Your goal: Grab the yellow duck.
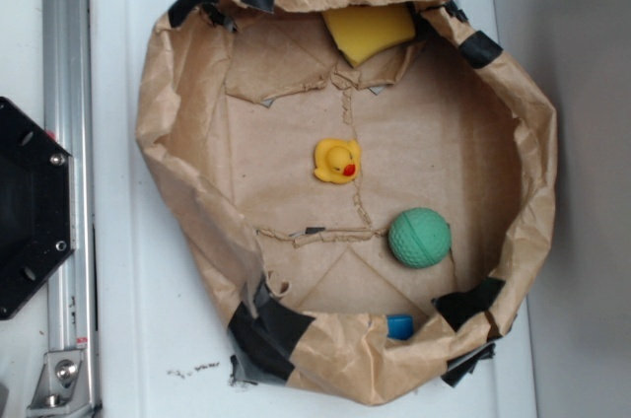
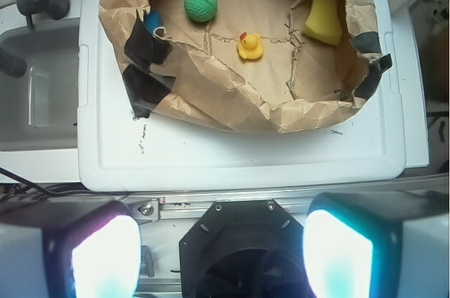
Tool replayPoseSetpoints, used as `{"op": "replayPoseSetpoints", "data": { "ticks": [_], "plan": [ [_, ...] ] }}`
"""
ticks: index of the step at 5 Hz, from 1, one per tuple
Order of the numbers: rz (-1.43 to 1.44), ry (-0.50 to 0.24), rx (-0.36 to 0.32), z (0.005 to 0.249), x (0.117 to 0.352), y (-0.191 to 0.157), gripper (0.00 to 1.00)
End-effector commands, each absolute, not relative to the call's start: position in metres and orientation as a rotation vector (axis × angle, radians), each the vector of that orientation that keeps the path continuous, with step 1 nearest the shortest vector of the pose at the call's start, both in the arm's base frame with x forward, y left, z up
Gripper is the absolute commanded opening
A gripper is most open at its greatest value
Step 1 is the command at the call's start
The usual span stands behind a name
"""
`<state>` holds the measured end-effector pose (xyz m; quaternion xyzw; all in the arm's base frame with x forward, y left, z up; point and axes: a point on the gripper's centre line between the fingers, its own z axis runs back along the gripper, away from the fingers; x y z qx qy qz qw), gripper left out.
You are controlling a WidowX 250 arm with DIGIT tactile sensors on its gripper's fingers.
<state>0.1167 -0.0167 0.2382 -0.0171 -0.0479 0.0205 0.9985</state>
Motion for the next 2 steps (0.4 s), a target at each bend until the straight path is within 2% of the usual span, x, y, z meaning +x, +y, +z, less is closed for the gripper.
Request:
{"op": "replayPoseSetpoints", "data": {
  "ticks": [1,2],
  "plan": [
    [0.041,-0.096,-0.034,0.238,0.117,-0.017,1.0],
    [-0.023,-0.243,-0.034,0.247,0.167,0.002,1.0]
  ]
}}
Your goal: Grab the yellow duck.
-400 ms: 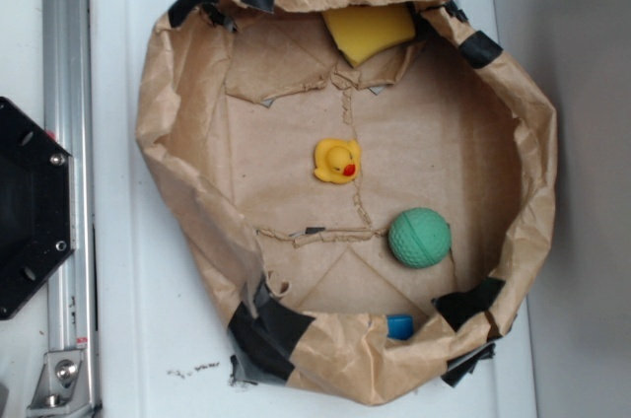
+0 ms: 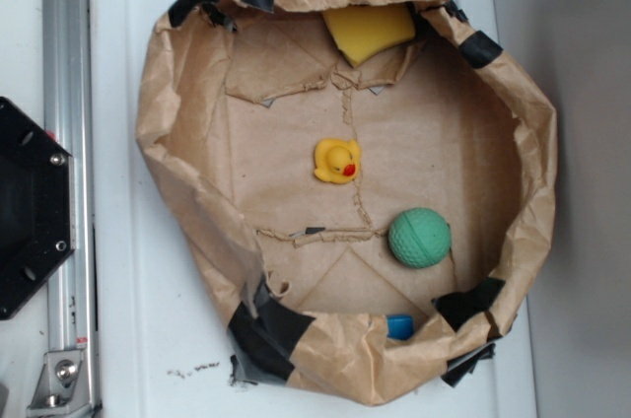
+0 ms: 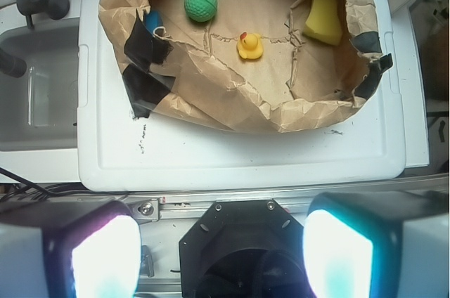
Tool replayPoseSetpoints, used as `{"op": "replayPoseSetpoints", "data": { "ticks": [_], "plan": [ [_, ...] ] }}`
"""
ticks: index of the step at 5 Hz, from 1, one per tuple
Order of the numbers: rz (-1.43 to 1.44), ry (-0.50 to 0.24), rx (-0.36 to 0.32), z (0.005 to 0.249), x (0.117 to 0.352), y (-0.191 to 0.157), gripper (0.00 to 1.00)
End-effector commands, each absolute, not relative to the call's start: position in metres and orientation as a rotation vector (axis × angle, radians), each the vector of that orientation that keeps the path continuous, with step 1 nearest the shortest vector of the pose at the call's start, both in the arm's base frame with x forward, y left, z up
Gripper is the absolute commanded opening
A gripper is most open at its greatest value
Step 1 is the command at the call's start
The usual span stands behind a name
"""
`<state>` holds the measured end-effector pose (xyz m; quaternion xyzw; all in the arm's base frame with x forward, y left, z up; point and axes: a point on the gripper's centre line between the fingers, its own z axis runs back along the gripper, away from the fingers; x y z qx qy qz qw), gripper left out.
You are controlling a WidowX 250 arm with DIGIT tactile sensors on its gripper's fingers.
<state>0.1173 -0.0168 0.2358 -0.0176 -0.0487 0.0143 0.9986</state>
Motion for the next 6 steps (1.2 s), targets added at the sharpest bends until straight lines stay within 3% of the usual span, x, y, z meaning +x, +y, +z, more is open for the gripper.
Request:
{"op": "replayPoseSetpoints", "data": {
  "ticks": [1,2,3,6],
  "plan": [
    [-0.13,-0.304,-0.051,0.232,0.218,0.005,1.0],
    [-0.262,-0.221,-0.002,0.178,0.268,0.018,1.0],
    [-0.335,-0.139,-0.035,0.124,0.289,0.037,1.0],
    [-0.335,-0.139,-0.035,0.124,0.289,0.037,1.0]
  ]
}}
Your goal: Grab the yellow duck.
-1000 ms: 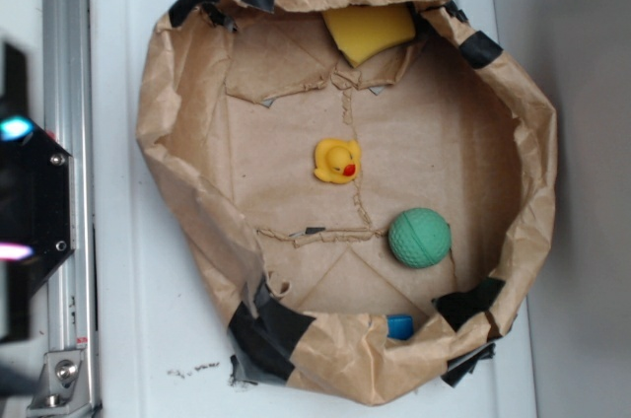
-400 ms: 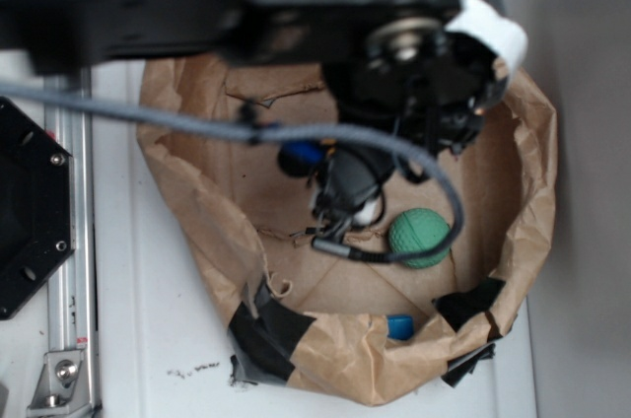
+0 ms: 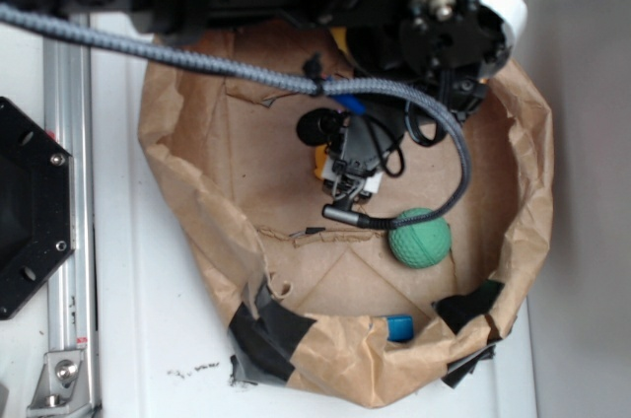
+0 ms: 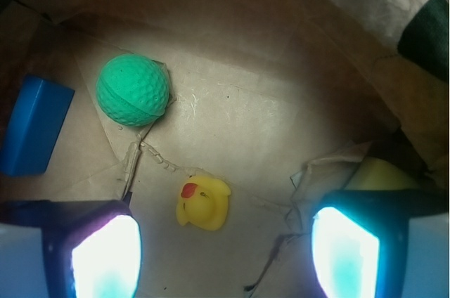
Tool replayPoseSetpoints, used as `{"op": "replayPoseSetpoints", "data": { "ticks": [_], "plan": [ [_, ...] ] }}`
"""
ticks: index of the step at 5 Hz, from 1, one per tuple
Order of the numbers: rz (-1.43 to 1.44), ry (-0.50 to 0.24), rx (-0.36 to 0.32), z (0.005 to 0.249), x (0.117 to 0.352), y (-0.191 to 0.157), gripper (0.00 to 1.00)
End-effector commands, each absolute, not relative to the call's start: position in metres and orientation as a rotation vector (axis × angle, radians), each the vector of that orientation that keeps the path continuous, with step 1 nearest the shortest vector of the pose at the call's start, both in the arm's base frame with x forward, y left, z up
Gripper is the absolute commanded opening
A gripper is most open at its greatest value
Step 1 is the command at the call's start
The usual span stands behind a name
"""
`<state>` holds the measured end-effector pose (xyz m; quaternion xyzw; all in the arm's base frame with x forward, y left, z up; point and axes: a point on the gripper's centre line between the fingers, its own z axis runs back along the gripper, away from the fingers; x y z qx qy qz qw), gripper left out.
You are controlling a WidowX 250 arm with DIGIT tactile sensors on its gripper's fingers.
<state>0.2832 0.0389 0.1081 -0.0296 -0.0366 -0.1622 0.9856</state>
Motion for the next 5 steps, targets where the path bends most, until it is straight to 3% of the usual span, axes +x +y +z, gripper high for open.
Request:
{"op": "replayPoseSetpoints", "data": {
  "ticks": [1,2,3,4,5],
  "plan": [
    [-0.595,-0.096,0.084,0.073,0.274,0.046,1.0],
    [-0.609,0.015,0.049,0.031,0.262,0.048,1.0],
    [-0.61,0.055,0.012,0.0,0.269,0.039,1.0],
    [-0.467,0.041,-0.031,-0.015,0.295,0.018,0.0],
    [-0.464,0.019,-0.064,-0.003,0.296,0.003,0.0]
  ]
}}
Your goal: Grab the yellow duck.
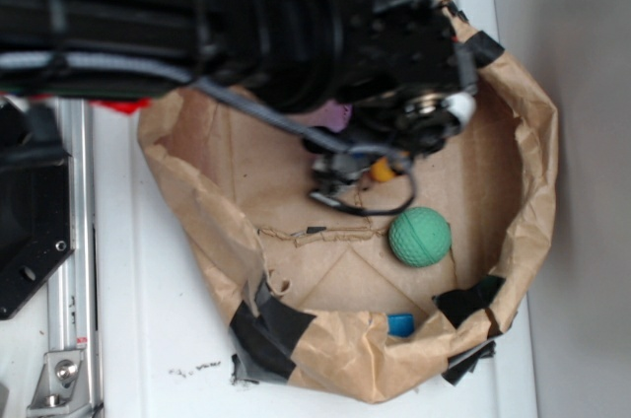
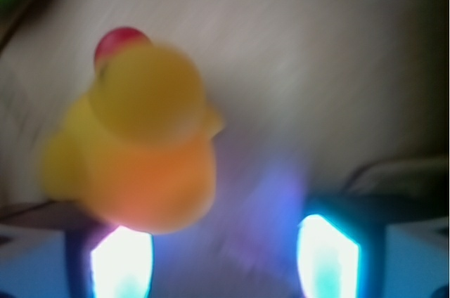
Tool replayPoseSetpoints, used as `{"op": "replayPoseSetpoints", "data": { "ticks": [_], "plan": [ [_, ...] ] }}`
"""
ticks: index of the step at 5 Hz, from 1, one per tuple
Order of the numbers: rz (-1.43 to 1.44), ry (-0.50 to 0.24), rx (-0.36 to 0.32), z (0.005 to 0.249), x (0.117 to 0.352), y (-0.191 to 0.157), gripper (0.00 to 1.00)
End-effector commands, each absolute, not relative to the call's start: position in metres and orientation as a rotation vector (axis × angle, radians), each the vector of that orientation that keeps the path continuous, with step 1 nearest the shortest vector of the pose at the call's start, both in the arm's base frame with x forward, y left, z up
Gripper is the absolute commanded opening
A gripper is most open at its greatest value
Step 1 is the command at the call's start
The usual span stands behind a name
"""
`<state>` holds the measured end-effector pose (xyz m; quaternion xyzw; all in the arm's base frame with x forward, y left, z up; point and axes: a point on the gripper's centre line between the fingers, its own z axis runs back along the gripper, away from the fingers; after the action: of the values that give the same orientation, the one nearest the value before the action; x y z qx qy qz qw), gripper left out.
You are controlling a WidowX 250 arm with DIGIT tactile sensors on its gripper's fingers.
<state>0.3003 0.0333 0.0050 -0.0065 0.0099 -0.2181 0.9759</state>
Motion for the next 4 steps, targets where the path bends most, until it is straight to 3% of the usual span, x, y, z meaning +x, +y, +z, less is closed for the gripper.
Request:
{"op": "replayPoseSetpoints", "data": {
  "ticks": [1,2,3,4],
  "plan": [
    [-0.441,0.0,-0.054,0.011,0.289,0.002,0.0],
    [-0.348,0.022,-0.106,0.041,0.269,0.003,0.0],
    [-0.114,-0.138,-0.234,0.091,0.243,0.012,0.0],
    [-0.024,-0.192,-0.254,0.14,0.241,0.013,0.0]
  ]
}}
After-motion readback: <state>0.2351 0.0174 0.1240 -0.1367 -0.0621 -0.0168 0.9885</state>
